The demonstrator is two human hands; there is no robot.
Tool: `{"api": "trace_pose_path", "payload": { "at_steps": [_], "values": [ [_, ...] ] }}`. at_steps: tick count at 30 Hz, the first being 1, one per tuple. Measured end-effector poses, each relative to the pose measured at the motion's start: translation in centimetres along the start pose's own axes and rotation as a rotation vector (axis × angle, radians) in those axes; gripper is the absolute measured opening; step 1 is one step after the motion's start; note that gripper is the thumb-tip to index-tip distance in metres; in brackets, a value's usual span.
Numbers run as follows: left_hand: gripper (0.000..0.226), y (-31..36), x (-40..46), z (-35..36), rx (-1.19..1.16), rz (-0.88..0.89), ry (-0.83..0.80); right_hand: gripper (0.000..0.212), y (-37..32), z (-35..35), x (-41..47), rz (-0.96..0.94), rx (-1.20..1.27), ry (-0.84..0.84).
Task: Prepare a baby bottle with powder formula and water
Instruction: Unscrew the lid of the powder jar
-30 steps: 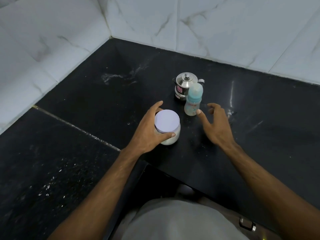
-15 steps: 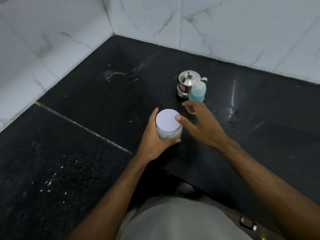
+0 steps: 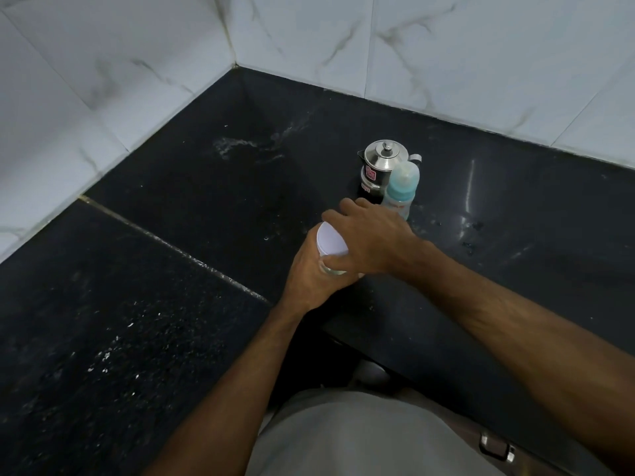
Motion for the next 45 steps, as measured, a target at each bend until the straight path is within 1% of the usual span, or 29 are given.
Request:
{"api": "trace_pose_path", "payload": {
  "at_steps": [1,3,7,11,14,16,17,19,21,23,25,28,31,32,35,36,38,39,41,42,43,44,45],
  "values": [
    [0.089,0.1,0.0,0.0,0.057,0.003,-0.027,0.074,-0.1,0.1,0.2,-0.02,0.007,-0.018],
    [0.094,0.4,0.2,0.2,0.082,-0.023,-0.073,0.073,-0.1,0.3,0.5,-0.059,0.033,-0.041],
    [0.094,1.2,-0.1,0.1,0.094,-0.017,-0.081,0.074,-0.2,0.3,0.6,-0.114,0.048,-0.041],
    [0.085,0.2,0.0,-0.3,0.044,-0.049,-0.076,0.073,-0.2,0.4,0.6,-0.181,0.09,-0.081],
    [0.088,0.0,0.0,-0.3,-0.019,-0.05,-0.106,0.069,-0.1,0.2,0.5,-0.232,0.099,-0.122],
    [0.085,-0.2,-0.1,-0.4,-0.034,-0.047,-0.113,0.072,0.0,0.1,0.3,-0.252,0.123,-0.16],
    [0.086,-0.5,-0.1,-0.5,-0.04,-0.042,-0.111,0.077,0.0,0.0,0.2,-0.26,0.149,-0.171],
    [0.091,-0.5,-0.2,-0.5,-0.043,-0.028,-0.111,0.089,0.5,-0.2,0.0,-0.227,0.203,-0.167],
    [0.096,-0.2,-0.3,-0.6,-0.048,-0.014,-0.113,0.094,1.2,-0.5,-0.1,-0.134,0.183,-0.138],
    [0.097,0.0,-0.3,-0.6,-0.066,-0.011,-0.116,0.094,1.4,-0.7,-0.2,-0.054,0.115,-0.099],
    [0.098,0.0,-0.3,-0.6,-0.065,-0.011,-0.115,0.089,1.1,-0.6,-0.3,-0.031,0.082,-0.067],
    [0.102,0.1,-0.3,-0.4,-0.051,-0.017,-0.109,0.081,0.7,-0.3,-0.4,-0.079,0.13,-0.073],
    [0.102,0.4,-0.3,-0.3,-0.048,-0.017,-0.114,0.09,0.5,0.0,-0.6,-0.169,0.269,-0.132],
    [0.1,0.4,-0.3,-0.3,-0.042,-0.017,-0.118,0.094,0.6,0.1,-0.7,-0.172,0.294,-0.138],
    [0.097,0.2,-0.4,-0.5,-0.041,-0.025,-0.116,0.099,1.1,-0.2,-0.6,-0.059,0.228,-0.089],
    [0.098,0.4,-0.4,-0.5,-0.051,-0.027,-0.117,0.098,1.2,-0.3,-0.6,-0.024,0.185,-0.074],
    [0.098,0.7,-0.5,-0.3,-0.019,-0.043,-0.149,0.091,0.9,-0.2,-0.4,-0.017,0.132,-0.07],
    [0.097,0.6,-0.4,-0.1,0.024,-0.07,-0.17,0.087,0.7,-0.1,-0.4,-0.039,0.133,-0.081],
    [0.092,0.4,0.4,0.4,0.049,-0.068,-0.169,0.084,0.3,0.2,-0.4,-0.099,0.199,-0.125],
    [0.087,0.3,0.7,0.6,0.037,-0.085,-0.172,0.086,0.3,0.3,-0.4,-0.129,0.257,-0.149],
    [0.082,-0.3,0.8,0.8,0.036,-0.143,-0.181,0.089,0.3,0.3,-0.5,-0.155,0.312,-0.166],
    [0.081,-0.5,0.8,0.7,0.031,-0.175,-0.17,0.092,0.3,0.3,-0.6,-0.179,0.346,-0.167],
    [0.085,-0.7,0.7,0.6,0.004,-0.158,-0.165,0.095,0.3,0.2,-0.7,-0.19,0.348,-0.153]
  ]
}}
Point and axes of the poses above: each hand's wrist, its own x-axis towards the middle knuckle, its own z-axis out of the palm, y = z × x, the point moved 8 cm from there along x, towards the middle knuckle, and after that the axes turned 8 degrees about -y, right-handed, at the moved point
